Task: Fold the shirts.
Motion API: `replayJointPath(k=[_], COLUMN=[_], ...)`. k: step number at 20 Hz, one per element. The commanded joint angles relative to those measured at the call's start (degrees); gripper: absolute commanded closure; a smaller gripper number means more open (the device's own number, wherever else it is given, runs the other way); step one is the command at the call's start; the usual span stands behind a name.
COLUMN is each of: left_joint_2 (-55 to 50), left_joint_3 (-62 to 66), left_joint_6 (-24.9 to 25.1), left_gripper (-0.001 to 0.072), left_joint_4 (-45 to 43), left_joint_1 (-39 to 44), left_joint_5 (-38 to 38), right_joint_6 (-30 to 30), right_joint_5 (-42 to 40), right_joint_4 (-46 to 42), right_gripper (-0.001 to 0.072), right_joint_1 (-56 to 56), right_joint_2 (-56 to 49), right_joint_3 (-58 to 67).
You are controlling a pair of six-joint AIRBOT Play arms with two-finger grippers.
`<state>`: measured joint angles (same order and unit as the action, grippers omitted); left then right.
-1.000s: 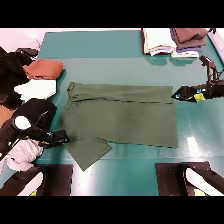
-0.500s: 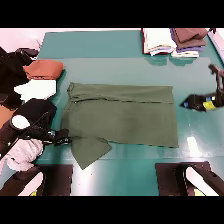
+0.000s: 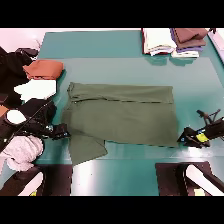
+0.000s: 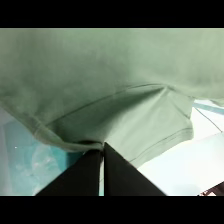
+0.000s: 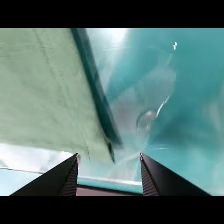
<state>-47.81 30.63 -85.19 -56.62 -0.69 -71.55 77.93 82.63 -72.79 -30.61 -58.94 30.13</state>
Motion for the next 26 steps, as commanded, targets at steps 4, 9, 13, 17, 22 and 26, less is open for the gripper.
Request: replayJointPath(k=[4, 9, 13, 17, 22, 26], left_joint_2=[0.02, 3.65, 13.99, 17.16, 7.58, -7.91], left_joint_3=[0.44, 3.52, 3.41, 3.93, 8.22, 16.65], left_joint_6=[0.55, 0.04, -3.37, -6.03, -1.66, 0.31], left_gripper=[0.0687, 0.069, 0.069, 0.0689, 0.069, 0.0688], left_joint_4=[-0.57, -4.28, -5.92, -6.14, -6.62, -7.74], left_joint_1=[0.0, 0.0, 0.0, 0.0, 0.0, -0.02], left_joint_5=[-0.07, -6.64, -18.08, -20.87, -2.95, 7.98], right_joint_6=[-0.04, 0.02, 2.16, 2.82, 2.82, 3.15], right_joint_5=[-6.08, 2.08, 7.13, 8.0, 1.42, -4.72], right_joint_4=[5.2, 0.68, -10.86, -14.25, -12.66, -12.24], right_gripper=[0.055, 0.0696, 0.0696, 0.0696, 0.0696, 0.0697], right_joint_1=[10.45, 15.69, 17.73, 17.68, 18.99, 23.52], right_joint_2=[-4.81, -3.82, 6.51, 15.3, 6.88, -8.04], right_joint_3=[-0.94, 7.96, 10.38, 10.47, 18.4, 30.8])
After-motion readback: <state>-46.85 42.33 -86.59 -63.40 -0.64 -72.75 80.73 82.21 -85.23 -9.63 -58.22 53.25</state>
